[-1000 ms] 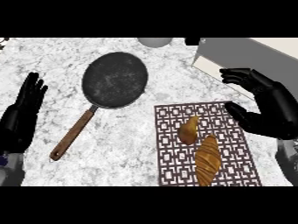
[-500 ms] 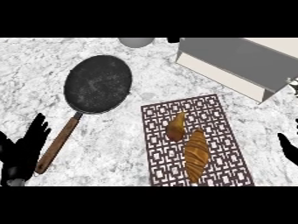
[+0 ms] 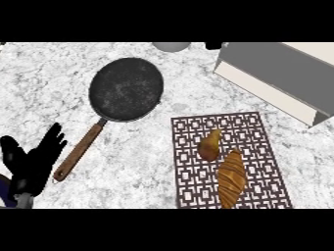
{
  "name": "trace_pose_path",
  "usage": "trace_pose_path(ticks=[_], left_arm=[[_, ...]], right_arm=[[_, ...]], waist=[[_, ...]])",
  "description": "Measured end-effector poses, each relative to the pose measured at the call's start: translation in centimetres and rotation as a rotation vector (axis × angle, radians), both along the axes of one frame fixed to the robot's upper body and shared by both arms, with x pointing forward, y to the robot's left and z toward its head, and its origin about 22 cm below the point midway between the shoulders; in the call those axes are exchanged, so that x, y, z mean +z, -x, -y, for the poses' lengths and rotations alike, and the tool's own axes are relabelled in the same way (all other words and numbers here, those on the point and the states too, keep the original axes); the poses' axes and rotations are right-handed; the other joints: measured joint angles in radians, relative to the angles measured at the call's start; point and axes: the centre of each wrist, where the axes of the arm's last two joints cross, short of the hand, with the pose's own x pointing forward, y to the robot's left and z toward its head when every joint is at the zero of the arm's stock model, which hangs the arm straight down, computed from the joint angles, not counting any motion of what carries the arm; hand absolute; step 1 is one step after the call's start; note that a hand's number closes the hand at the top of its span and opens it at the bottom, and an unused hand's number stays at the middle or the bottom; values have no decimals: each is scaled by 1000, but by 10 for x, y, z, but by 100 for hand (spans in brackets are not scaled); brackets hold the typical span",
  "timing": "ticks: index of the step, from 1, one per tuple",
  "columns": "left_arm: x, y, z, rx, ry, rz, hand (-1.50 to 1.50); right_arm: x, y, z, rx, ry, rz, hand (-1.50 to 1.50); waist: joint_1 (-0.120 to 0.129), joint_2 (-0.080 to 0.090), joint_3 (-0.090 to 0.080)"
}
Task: Pick the croissant from the placemat and place it in the tiered shelf
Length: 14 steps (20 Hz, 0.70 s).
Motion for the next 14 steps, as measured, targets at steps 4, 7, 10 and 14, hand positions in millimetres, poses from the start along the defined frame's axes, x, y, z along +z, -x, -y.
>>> trace_pose_path(ticks=[4, 7, 10, 14], left_arm=[[-1, -8, 11, -25, -8, 6, 0], [3, -13, 11, -44, -5, 6, 0], [4, -19, 16, -64, -1, 6, 0], [4, -23, 21, -81, -11, 13, 0]], right_arm=[[35, 14, -18, 46, 15, -83, -150], [53, 14, -32, 32, 28, -153, -150], [57, 4, -35, -21, 1, -228, -150], [61, -10, -37, -87, -18, -314, -150]], waist=[[24, 4, 0], [46, 9, -1], [63, 14, -1], [78, 17, -2]])
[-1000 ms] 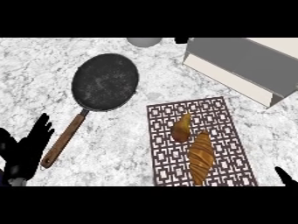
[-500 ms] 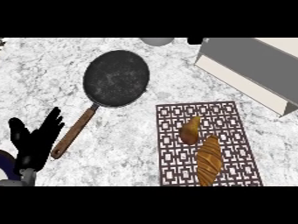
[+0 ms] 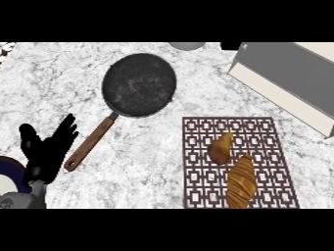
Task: Pick the croissant from the placemat and place it in the tiered shelf
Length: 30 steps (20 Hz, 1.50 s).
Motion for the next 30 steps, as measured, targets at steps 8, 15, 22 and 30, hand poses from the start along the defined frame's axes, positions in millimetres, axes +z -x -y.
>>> trace_pose_path(ticks=[8, 15, 22, 30], left_arm=[[0, -5, 2, -17, 1, -5, 0], [0, -6, 3, -12, 7, -8, 0], [-1, -3, 5, 7, 7, -20, 0], [-4, -4, -7, 15, 10, -21, 0]], right_arm=[[-3, -37, -17, 17, 113, -101, -150], [-18, -65, -47, 79, 189, -152, -150], [-36, -82, -76, 71, 238, -186, -150], [-52, -95, -103, 58, 270, -213, -150]], waist=[[15, -1, 1], [9, -4, 2], [-4, -8, 3], [-17, -11, 5]])
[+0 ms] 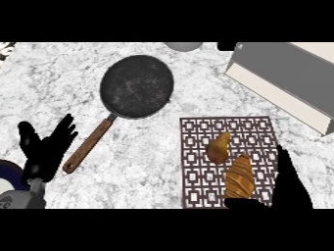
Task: Pick the croissant from the placemat and place it in the tiered shelf
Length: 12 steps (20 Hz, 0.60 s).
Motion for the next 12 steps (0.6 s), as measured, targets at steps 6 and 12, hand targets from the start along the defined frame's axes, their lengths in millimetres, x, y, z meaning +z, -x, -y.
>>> trace_pose_path(ticks=[6, 12], left_arm=[[-1, 3, 4, 6, 6, 7, 0], [2, 5, 2, 7, 3, -1, 0]], right_arm=[[-18, -7, -12, -32, 29, -37, -150], [-35, -20, -12, -74, 72, -80, -150]], waist=[[-3, -1, 0], [-3, 0, 0]])
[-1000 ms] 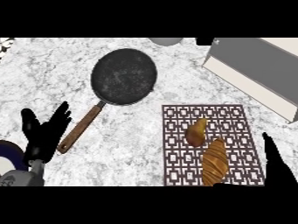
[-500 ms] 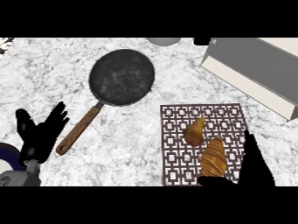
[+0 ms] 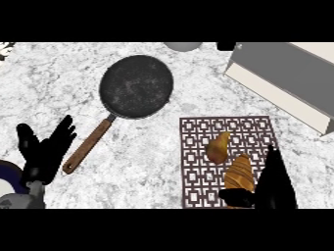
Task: Pick the croissant from the placemat and place it in the tiered shelf
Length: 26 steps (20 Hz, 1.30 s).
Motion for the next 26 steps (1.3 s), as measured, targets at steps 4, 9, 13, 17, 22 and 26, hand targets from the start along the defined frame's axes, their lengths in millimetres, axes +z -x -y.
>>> trace_pose_path(ticks=[4, 9, 13, 17, 22, 26], left_arm=[[-1, 2, -2, 0, 1, 0, 0], [-1, 7, -2, -3, 3, 7, 0], [-6, 7, -1, -3, -3, 10, 0], [-3, 7, 3, -3, -2, 8, 0], [-1, 5, -1, -2, 0, -8, 0], [0, 5, -3, 2, -5, -7, 0]], right_arm=[[-7, -4, 0, -6, 20, -8, -150], [-13, -14, 5, -15, 21, 0, -150], [-25, -18, 2, -4, 15, -7, -150], [-35, -19, -3, 82, -3, -75, 150], [-38, -24, -3, 133, -5, -73, 150], [-39, -25, -13, 167, -5, -38, 150]], waist=[[-1, 0, 0], [-1, -2, 1], [-2, -4, 2], [2, -6, -3], [-4, -12, -12], [-5, -10, -11]])
